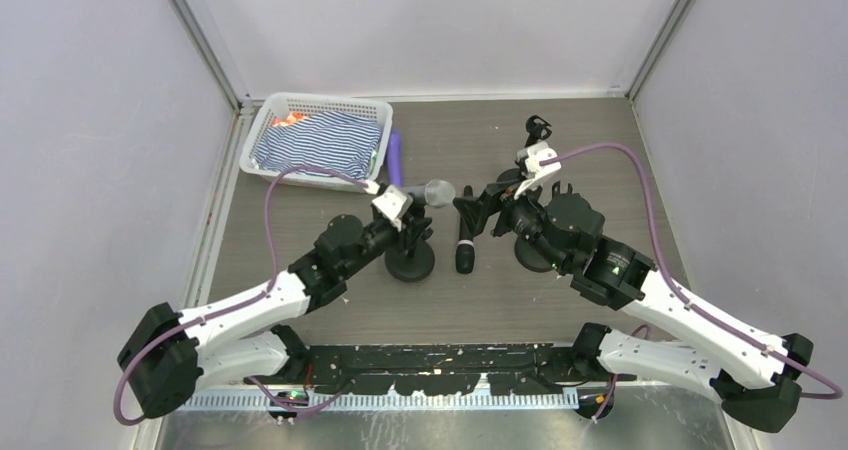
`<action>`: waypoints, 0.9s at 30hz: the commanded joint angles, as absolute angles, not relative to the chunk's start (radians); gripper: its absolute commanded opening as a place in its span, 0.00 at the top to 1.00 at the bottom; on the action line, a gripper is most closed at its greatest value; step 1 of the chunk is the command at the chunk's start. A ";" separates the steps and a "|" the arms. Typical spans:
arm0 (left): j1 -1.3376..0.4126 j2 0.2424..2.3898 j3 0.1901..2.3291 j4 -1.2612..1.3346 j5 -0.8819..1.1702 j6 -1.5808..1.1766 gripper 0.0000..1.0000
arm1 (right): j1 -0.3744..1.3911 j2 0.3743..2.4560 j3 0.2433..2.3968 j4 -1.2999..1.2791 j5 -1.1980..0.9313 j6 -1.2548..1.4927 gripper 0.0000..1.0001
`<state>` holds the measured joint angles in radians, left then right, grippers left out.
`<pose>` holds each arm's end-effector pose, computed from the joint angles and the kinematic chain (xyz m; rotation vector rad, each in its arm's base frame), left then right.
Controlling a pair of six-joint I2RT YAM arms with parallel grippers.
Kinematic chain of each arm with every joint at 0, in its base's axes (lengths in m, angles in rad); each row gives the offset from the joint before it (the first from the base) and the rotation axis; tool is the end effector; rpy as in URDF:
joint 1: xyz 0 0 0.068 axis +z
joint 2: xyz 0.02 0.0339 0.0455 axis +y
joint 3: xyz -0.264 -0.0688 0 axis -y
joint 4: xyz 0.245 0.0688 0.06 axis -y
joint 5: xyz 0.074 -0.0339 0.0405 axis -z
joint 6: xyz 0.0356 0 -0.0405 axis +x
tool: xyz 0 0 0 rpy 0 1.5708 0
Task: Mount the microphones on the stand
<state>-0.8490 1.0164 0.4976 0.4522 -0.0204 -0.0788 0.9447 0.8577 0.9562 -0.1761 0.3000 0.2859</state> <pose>0.1544 -0.1743 0.2613 0.6173 1.5658 -0.6891 0.1216 0.1501 0.3886 -0.3201 1.6602 0.6876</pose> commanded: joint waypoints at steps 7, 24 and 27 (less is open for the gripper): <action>-0.721 1.289 0.885 0.709 0.161 -0.029 1.00 | 0.941 0.735 0.834 -0.153 0.456 0.365 0.22; -0.526 1.890 1.420 0.870 0.359 -0.123 1.00 | 0.943 0.629 0.761 -0.306 0.415 0.499 0.22; -0.499 1.994 1.524 0.866 0.376 -0.148 1.00 | 0.941 0.617 0.760 -0.344 0.412 0.500 0.22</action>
<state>-0.5365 1.9392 1.3636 0.6689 0.3298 -0.1085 0.9421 0.6392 0.7567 -0.3046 0.4168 0.4694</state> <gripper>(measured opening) 0.310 0.779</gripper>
